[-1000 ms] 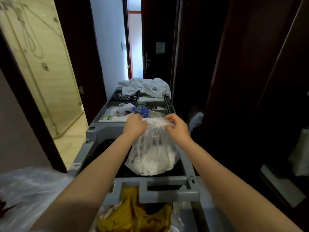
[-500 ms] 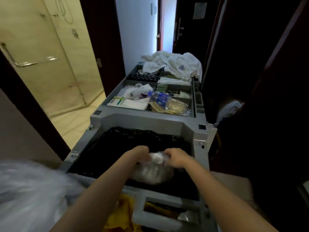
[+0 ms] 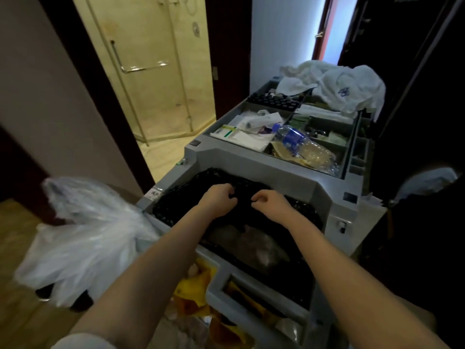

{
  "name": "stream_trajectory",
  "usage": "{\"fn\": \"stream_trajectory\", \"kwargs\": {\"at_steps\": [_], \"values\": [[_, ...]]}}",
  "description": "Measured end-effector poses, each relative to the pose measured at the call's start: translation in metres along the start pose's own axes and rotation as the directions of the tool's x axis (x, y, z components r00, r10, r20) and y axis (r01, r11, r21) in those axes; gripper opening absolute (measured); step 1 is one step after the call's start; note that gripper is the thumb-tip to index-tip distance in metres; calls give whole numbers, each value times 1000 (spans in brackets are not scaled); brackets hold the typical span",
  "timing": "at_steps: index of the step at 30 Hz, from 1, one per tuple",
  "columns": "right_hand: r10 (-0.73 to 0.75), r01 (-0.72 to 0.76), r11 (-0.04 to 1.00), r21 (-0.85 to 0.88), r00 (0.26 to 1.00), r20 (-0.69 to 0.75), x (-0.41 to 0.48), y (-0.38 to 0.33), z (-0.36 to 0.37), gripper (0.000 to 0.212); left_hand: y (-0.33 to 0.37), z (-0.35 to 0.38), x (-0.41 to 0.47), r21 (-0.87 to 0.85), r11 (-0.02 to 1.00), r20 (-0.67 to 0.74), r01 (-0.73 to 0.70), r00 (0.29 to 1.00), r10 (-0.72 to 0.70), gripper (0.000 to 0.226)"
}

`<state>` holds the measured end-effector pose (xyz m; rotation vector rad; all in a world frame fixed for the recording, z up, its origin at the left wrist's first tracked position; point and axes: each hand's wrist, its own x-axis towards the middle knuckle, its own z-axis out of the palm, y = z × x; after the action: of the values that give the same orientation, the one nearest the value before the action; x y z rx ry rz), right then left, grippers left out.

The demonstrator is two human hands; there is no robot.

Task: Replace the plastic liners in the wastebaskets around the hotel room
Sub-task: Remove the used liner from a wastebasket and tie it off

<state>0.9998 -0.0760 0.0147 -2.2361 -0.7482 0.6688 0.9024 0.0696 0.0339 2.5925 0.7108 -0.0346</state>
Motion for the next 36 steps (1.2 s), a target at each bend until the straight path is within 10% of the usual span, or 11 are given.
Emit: {"fn": "stream_trajectory", "kwargs": {"at_steps": [11,17,28,36], "values": [[-379,427,881,205,895,-234,-74,-195,89,16,-98,-147,-164,-315,941,-585,-119,806,-94,22],[-680,681,708,185,729,-80,-150,-307,208,16,-220,-196,-316,-328,944,-744,-25,623,-242,21],[-776,792,587,166,493,394,-227,-420,406,22,-416,-188,-513,-517,782,-682,348,385,-622,25],[-678,798,594,106,425,600,-171,-463,519,28,-535,-177,-519,-596,645,-501,479,406,-765,26]]}}
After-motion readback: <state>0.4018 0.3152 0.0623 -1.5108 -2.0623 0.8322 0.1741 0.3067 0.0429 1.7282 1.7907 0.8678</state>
